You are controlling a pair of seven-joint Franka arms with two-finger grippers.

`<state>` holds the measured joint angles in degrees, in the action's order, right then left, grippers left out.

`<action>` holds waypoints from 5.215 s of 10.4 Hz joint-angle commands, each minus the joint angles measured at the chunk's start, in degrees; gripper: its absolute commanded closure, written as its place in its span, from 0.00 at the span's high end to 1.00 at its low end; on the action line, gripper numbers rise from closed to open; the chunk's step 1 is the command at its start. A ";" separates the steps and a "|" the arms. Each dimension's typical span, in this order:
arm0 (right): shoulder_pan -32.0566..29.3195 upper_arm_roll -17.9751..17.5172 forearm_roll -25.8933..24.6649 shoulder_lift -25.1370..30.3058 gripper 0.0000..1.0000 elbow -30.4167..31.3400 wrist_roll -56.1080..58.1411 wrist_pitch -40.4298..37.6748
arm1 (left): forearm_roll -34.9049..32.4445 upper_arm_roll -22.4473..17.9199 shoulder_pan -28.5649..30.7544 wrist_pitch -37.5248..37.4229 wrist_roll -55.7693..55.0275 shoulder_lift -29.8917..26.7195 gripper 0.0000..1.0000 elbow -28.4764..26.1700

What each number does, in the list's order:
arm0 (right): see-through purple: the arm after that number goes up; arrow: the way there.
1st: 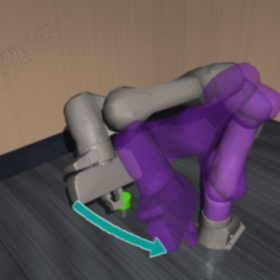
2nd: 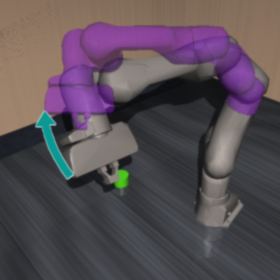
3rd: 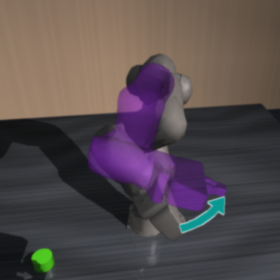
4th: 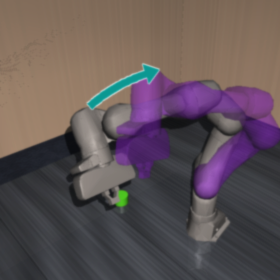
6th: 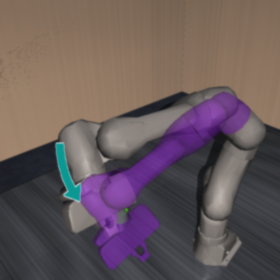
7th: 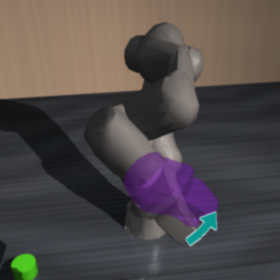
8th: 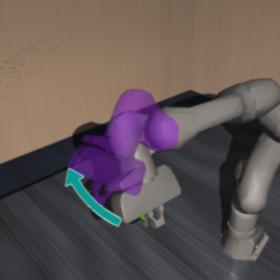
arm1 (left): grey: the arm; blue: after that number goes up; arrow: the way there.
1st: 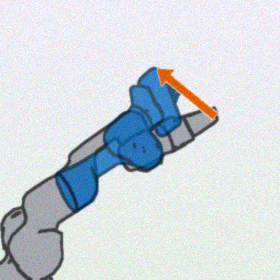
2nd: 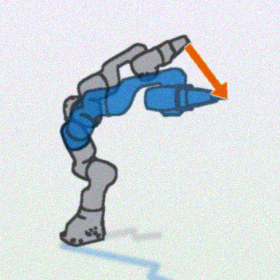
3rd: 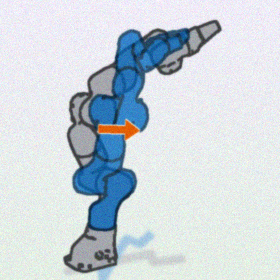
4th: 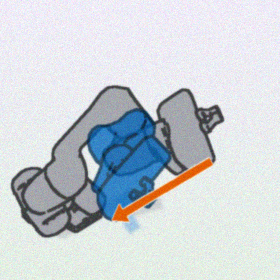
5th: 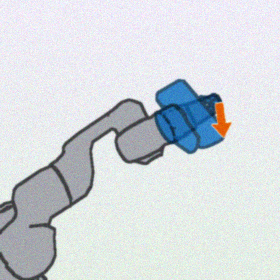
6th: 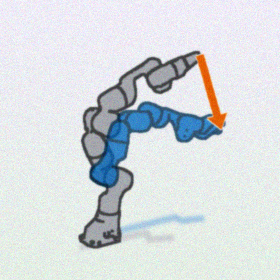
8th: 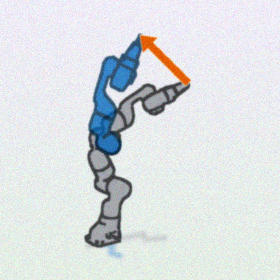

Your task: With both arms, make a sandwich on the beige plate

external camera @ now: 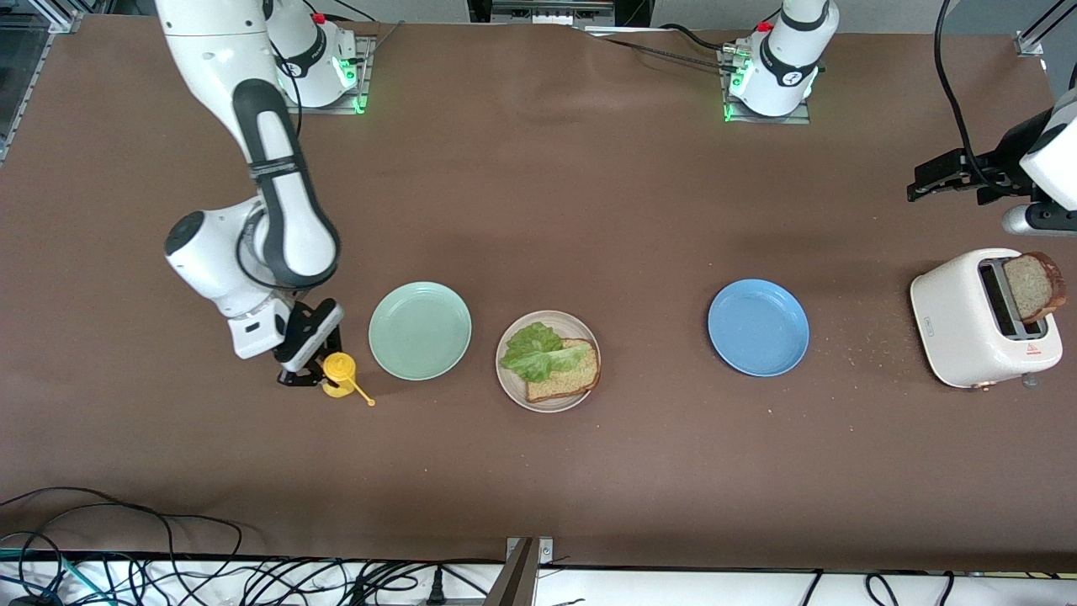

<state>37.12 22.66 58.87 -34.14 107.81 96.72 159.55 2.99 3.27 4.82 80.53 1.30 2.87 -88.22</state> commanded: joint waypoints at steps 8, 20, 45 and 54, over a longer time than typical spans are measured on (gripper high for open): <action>23.14 18.00 -27.65 -10.75 0.00 -6.89 -45.27 -5.61 | -4.04 0.42 0.19 -0.55 1.08 0.47 1.00 1.38; 32.13 22.25 -71.05 -24.83 0.00 -33.19 -78.44 -44.23 | -3.96 0.33 0.54 -0.64 1.08 0.47 1.00 1.38; 18.63 48.00 -10.93 -4.09 0.00 -19.16 -21.12 -62.25 | -4.75 -0.02 1.15 -1.08 1.25 1.34 1.00 1.12; 14.30 47.57 10.64 -4.88 0.00 -2.97 5.48 -60.94 | -14.49 -0.29 10.97 6.01 16.52 8.10 1.00 2.97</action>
<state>50.60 70.16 66.95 -40.67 102.10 98.84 97.33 -8.87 2.56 13.23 84.76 13.22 8.05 -87.93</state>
